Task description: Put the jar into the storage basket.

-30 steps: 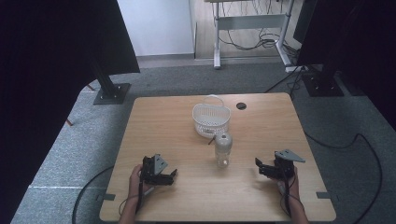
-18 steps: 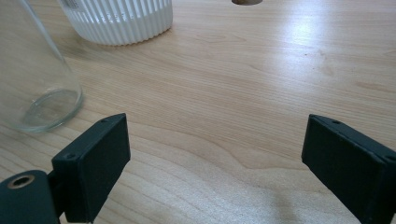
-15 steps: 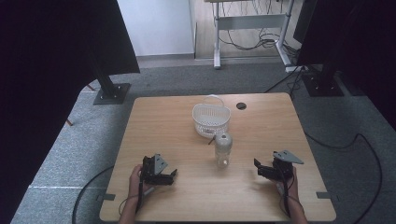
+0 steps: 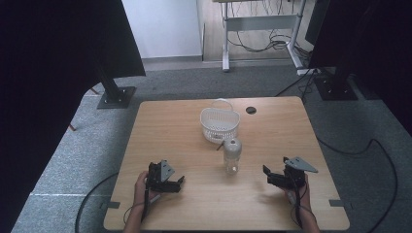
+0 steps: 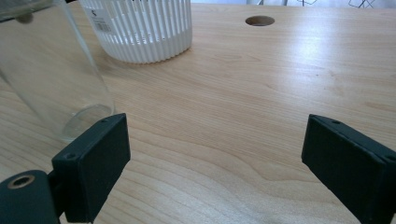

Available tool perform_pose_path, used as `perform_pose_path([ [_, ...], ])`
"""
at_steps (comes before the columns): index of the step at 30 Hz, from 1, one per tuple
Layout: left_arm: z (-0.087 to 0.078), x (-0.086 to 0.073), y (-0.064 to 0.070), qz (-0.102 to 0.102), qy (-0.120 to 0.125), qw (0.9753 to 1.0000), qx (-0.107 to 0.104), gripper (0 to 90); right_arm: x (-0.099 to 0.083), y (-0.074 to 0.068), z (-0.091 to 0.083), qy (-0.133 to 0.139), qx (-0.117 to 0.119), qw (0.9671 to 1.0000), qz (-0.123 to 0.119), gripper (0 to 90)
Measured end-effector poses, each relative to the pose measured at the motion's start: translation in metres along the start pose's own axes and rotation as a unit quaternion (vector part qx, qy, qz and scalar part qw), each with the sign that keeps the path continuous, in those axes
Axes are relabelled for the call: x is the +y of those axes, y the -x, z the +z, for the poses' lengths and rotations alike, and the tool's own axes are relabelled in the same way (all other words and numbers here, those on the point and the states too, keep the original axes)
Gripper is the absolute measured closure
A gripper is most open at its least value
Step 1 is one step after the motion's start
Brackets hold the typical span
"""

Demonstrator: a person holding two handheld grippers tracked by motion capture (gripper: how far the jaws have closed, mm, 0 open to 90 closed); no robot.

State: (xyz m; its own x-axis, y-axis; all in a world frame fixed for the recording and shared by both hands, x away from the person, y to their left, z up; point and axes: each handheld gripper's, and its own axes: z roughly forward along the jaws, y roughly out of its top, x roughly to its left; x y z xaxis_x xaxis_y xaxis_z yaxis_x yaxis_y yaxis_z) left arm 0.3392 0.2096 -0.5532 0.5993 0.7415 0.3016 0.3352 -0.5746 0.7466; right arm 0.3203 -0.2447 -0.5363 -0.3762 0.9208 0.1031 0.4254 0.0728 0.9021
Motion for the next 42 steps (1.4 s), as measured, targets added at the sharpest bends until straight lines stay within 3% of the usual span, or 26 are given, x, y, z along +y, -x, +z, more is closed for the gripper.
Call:
perform_pose_path([
  [30, 0.000, 0.000, 0.000, 0.001, 0.000, 1.0000, 0.000, 7.0, 0.015, -0.027, -0.010, 0.024, 0.048, 0.9982, -0.027, 7.3],
  [42, 0.000, 0.000, 0.000, 0.001, 0.000, 1.0000, 0.000, 7.0, 0.019, -0.037, -0.004, 0.023, 0.075, 0.9964, -0.032, 7.3],
])
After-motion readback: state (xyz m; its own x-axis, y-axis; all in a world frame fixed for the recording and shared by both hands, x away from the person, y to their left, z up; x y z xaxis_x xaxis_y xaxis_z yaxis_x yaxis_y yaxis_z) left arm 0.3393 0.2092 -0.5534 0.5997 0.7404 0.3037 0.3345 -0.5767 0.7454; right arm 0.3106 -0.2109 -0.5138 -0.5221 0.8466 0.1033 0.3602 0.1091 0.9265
